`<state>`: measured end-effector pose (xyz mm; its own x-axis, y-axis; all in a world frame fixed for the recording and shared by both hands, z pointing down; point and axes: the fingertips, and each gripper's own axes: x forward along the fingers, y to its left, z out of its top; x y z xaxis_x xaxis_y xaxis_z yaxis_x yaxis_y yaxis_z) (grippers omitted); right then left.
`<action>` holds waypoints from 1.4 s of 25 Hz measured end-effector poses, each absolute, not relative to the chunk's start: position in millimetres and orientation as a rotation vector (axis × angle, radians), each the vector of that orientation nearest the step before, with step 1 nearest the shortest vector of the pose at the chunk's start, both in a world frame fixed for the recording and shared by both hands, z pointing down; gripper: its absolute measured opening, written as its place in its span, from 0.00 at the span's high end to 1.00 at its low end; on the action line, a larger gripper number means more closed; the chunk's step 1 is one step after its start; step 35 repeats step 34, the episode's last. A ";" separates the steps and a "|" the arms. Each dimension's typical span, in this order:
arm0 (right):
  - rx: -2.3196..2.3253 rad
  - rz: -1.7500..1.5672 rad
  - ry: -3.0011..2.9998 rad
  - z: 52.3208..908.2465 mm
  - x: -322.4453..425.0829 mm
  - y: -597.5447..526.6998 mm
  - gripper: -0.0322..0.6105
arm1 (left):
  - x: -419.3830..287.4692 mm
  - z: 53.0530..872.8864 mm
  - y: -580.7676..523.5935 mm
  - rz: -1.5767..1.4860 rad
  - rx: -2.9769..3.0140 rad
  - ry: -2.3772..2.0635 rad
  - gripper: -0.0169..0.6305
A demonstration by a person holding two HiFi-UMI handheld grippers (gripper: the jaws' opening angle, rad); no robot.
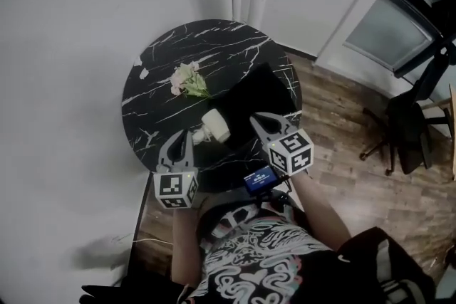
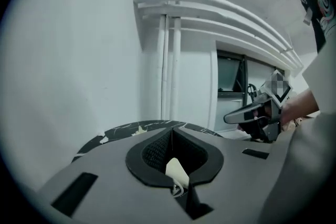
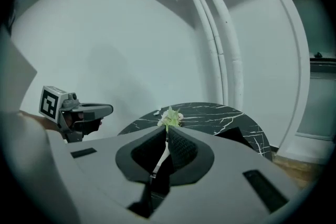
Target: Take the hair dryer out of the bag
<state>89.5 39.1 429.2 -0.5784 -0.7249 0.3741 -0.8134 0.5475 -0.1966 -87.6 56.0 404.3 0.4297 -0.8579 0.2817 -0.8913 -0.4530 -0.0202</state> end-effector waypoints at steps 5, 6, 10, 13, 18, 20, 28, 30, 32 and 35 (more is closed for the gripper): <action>1.299 0.445 -2.613 406.9 92.1 60.8 0.92 | -72.4 397.9 87.5 0.265 2.487 -1.586 0.95; 1.304 0.436 -2.625 402.9 93.8 64.4 0.92 | -69.2 396.0 93.9 0.205 2.484 -1.564 0.95; 1.355 0.411 -2.662 388.6 108.0 75.0 0.92 | -60.4 396.0 105.9 0.244 2.488 -1.626 0.95; 1.321 0.380 -2.666 387.7 104.0 83.9 0.92 | -67.4 391.1 112.6 0.272 2.457 -1.722 0.95; 1.299 0.348 -2.661 385.9 104.9 94.4 0.92 | -72.7 391.3 121.4 0.294 2.395 -1.828 0.95; 1.302 0.348 -2.657 385.6 107.0 96.7 0.92 | -70.9 392.9 126.1 0.291 2.395 -1.823 0.95; 1.266 0.320 -2.672 382.7 100.2 103.8 0.92 | -68.2 395.1 130.2 0.241 2.404 -1.795 0.95; 1.257 0.308 -2.674 382.2 97.6 104.0 0.92 | -66.1 395.5 129.1 0.252 2.414 -1.792 0.95; 1.258 0.311 -2.668 382.9 98.2 103.9 0.92 | -63.7 395.5 128.9 0.271 2.421 -1.792 0.95; 1.262 0.319 -2.660 384.0 100.0 104.3 0.92 | -61.4 395.6 129.5 0.287 2.424 -1.793 0.95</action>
